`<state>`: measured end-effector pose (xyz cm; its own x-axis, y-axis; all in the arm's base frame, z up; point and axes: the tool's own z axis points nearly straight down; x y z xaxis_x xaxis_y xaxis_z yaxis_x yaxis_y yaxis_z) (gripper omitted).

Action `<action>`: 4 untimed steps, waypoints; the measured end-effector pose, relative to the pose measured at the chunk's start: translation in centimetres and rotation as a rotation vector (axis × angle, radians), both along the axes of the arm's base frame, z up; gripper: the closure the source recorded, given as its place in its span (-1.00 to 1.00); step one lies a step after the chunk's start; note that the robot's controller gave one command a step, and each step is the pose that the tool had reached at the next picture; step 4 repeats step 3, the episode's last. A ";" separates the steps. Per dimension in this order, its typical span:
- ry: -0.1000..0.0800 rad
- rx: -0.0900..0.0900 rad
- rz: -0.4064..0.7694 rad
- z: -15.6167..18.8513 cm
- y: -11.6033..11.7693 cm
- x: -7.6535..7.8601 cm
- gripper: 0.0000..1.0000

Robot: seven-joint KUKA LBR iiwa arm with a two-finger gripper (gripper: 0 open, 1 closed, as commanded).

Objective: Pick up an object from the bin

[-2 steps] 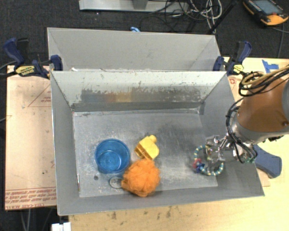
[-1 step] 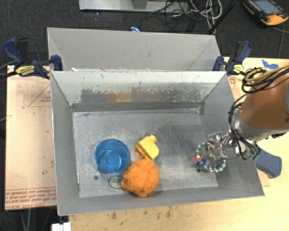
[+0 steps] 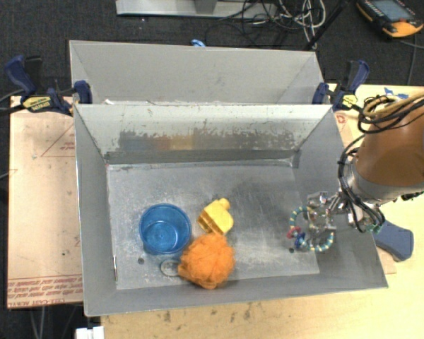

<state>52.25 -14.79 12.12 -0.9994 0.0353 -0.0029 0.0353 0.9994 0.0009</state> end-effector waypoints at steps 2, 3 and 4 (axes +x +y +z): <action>-0.002 -0.001 0.000 1.5 0.0 0.1 1.00; 0.004 0.001 0.000 2.5 0.0 0.0 1.00; 0.004 0.001 0.000 2.5 0.0 0.0 1.00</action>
Offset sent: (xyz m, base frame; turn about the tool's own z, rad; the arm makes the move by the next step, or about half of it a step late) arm -0.0001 0.0000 0.0003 0.0000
